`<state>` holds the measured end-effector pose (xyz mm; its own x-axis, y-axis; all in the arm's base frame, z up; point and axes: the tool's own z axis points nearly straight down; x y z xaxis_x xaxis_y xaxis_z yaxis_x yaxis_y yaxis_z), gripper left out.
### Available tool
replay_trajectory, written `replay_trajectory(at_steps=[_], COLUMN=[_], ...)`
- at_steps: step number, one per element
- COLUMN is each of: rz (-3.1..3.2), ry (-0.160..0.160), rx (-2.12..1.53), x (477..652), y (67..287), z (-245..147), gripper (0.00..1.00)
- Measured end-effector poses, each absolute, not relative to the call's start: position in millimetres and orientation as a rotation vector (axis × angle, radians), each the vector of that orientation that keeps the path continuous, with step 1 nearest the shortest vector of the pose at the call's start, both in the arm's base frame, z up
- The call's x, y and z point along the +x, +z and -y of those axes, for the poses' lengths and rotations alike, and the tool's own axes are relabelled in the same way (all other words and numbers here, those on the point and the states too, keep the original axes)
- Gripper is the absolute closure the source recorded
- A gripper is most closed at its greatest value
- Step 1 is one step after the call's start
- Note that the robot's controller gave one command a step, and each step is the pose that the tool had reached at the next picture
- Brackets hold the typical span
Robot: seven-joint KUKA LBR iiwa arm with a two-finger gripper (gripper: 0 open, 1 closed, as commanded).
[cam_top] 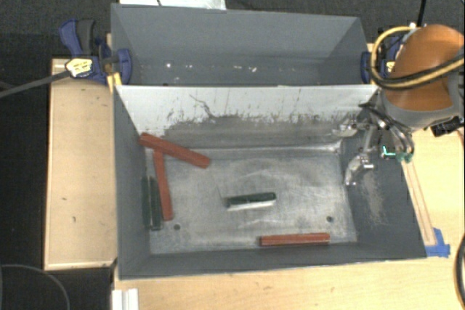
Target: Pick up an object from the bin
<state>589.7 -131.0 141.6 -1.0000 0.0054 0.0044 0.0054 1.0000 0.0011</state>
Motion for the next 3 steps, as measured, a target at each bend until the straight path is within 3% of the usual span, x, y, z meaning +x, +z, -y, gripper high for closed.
replay_trajectory(at_steps=[1,2,3], rz=[3.145,3.142,3.143], ry=[0.001,-0.004,0.000], rx=[-0.003,-0.021,-0.020], x=[591.8,592.3,592.7], y=[146.2,100.0,100.6], z=[130.7,18.9,20.9], gripper=[0.00,1.00,0.00])
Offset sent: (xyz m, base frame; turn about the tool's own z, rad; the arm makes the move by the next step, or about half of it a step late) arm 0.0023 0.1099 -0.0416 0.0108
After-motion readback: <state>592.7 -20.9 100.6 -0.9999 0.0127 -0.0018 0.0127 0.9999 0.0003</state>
